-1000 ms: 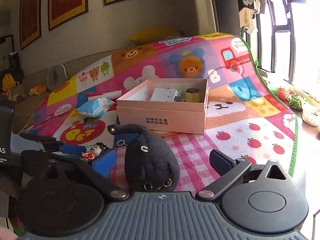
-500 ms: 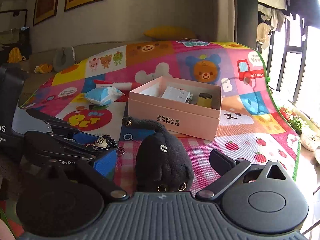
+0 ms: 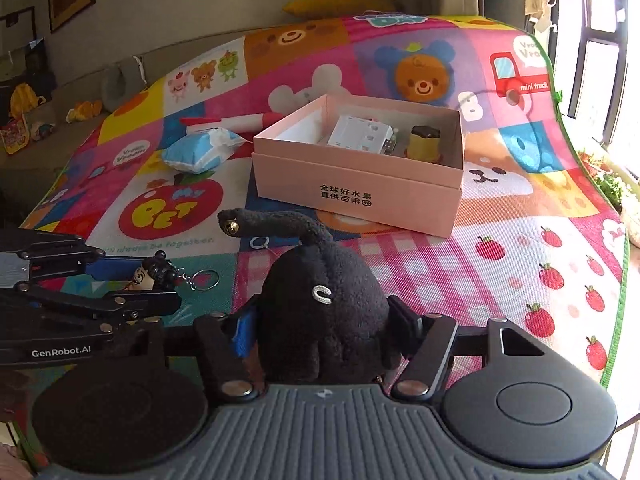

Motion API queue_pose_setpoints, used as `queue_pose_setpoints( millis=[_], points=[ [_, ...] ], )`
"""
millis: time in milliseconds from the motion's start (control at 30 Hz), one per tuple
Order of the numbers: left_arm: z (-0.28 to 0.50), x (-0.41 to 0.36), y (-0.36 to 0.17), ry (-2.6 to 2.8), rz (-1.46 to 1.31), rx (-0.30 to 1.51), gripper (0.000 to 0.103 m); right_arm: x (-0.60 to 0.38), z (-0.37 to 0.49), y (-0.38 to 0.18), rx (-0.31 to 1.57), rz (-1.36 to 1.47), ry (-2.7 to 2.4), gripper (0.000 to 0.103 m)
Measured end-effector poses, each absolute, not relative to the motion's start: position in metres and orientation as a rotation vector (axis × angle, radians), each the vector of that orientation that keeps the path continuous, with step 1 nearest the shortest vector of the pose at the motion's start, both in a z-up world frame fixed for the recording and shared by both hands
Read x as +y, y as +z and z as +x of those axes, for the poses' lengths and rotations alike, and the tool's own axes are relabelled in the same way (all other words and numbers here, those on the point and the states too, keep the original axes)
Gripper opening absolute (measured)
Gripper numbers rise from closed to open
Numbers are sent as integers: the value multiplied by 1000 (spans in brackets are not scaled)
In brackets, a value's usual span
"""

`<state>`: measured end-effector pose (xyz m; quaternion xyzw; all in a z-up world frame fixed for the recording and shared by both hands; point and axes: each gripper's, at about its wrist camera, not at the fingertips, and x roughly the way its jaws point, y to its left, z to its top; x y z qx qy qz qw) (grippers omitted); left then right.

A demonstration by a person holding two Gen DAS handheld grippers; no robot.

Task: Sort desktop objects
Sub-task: 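Carry the plush cat with right while left carries the figure into the box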

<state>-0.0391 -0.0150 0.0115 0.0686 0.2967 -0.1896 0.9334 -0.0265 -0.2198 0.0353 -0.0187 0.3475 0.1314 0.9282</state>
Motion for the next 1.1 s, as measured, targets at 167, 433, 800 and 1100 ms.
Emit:
queue_pose_setpoints(
  millis=[167, 433, 800, 1100],
  points=[
    [-38, -22, 47, -402, 200, 494, 42, -228, -41, 69, 710, -37, 317, 65],
    [23, -53, 118, -387, 265, 255, 42, -268, -24, 178, 446, 63, 276, 65],
    [116, -31, 88, -340, 93, 338, 91, -265, 111, 183, 442, 123, 189, 65],
    [83, 13, 30, -326, 82, 496, 97, -243, 184, 101, 701, 234, 248, 65]
  ],
)
